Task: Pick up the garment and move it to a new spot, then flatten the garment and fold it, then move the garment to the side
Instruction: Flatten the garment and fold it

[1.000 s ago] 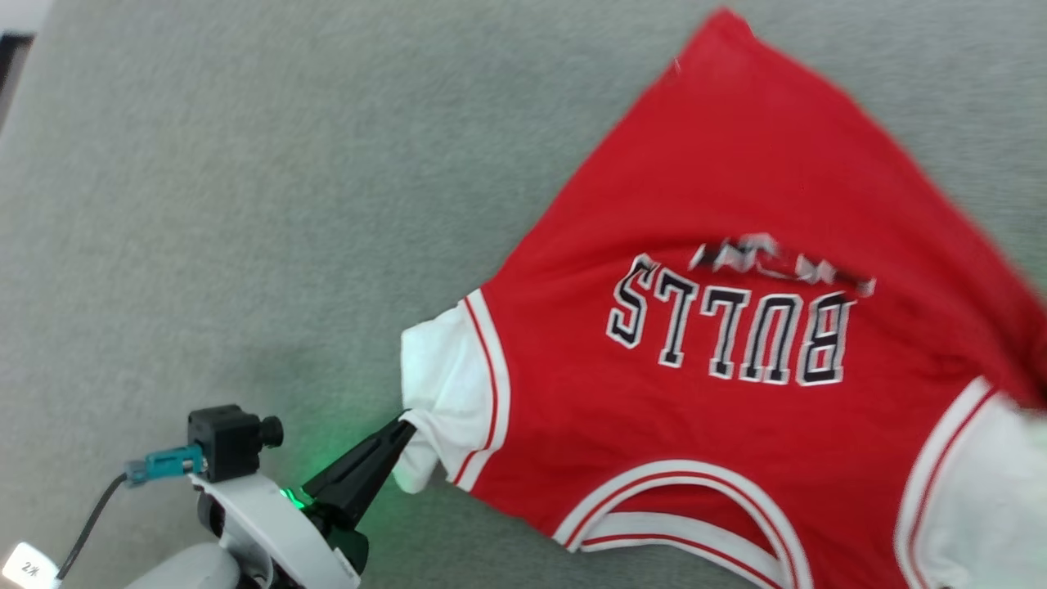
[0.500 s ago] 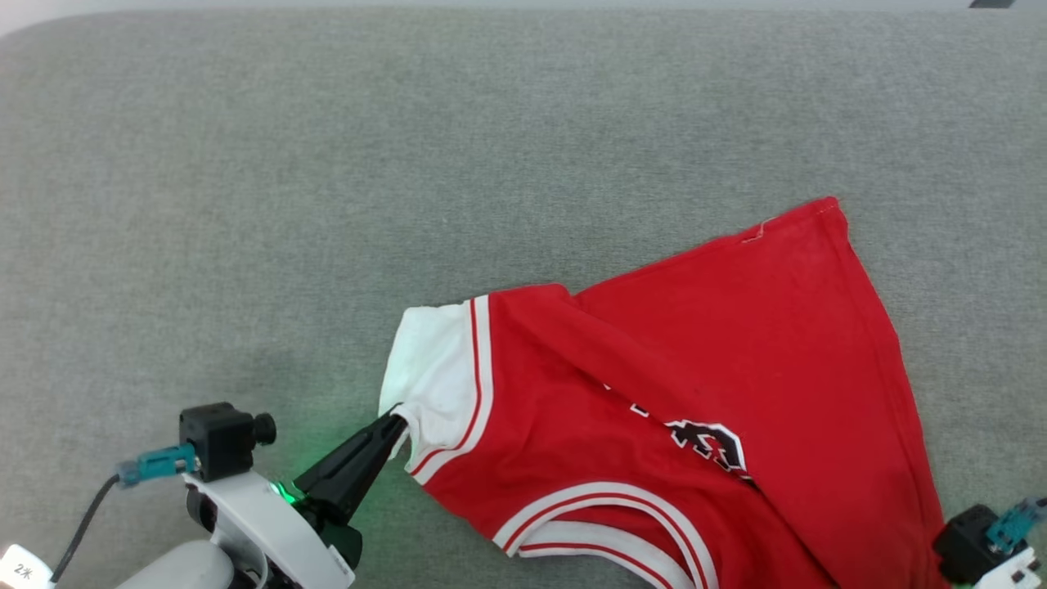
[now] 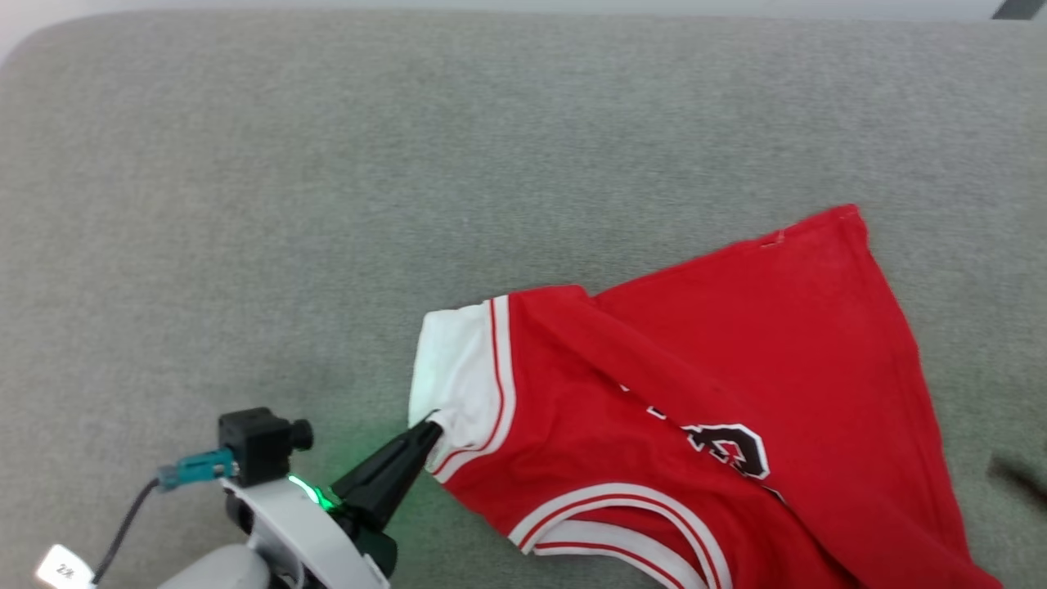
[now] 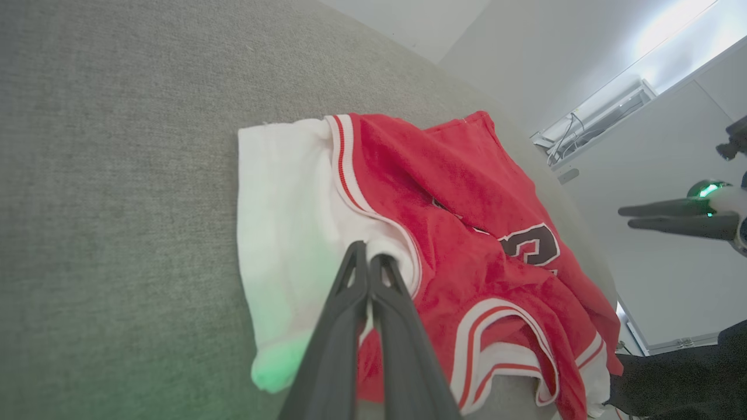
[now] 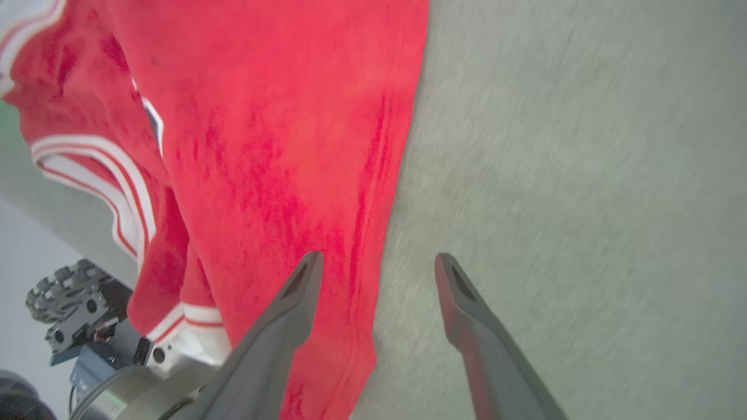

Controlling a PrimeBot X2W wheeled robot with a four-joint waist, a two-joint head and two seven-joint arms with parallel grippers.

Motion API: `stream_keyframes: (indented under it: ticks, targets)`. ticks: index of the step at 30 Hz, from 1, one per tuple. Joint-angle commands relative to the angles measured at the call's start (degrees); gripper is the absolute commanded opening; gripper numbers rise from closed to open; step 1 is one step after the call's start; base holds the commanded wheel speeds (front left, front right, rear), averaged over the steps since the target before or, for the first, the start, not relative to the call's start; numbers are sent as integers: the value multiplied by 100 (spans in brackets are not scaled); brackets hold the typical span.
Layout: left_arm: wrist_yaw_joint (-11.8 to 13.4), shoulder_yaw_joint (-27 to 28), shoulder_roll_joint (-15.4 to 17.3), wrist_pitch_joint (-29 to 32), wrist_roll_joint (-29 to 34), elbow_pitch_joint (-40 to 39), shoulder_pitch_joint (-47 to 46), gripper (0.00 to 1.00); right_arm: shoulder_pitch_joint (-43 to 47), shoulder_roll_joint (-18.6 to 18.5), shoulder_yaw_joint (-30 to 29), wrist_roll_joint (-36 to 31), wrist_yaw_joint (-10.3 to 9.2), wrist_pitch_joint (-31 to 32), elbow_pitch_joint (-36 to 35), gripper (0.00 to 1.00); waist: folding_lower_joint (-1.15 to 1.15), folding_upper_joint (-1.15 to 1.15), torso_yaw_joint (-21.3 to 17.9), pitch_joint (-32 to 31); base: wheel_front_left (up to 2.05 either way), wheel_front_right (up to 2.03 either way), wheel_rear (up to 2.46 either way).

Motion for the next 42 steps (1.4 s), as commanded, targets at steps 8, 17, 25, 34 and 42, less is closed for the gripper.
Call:
stream_keyframes:
  ticks: [8, 17, 25, 34, 42]
  targets:
    - [15, -212, -260, 2, 89, -2, -285, 0, -2017, 204, 593, -785, -8, -708, 862, 100, 0, 0, 445, 189, 0, 0, 0]
    - [15, -452, -597, 2, 95, 101, -571, 0, -3862, 326, 2414, -1569, -8, -1114, 2990, 100, 0, 0, 884, 474, 0, 0, 0]
    - [15, -520, -737, 2, 72, 171, -621, 0, -4321, 221, 3477, -1248, -6, -1210, 4055, 40, 0, 0, 1012, 550, 0, 0, 0]
    - [15, -362, -509, 2, -438, 555, -939, 0, -4997, 187, 3503, -583, -8, -2038, 4241, 0, 0, 0, 749, 391, 0, 0, 0]
    - [14, 59, -418, 310, -1255, 1077, -2245, 0, -6015, 570, 2951, -526, -8, -2974, 4895, 0, 0, 0, 360, 408, 0, 0, 0]
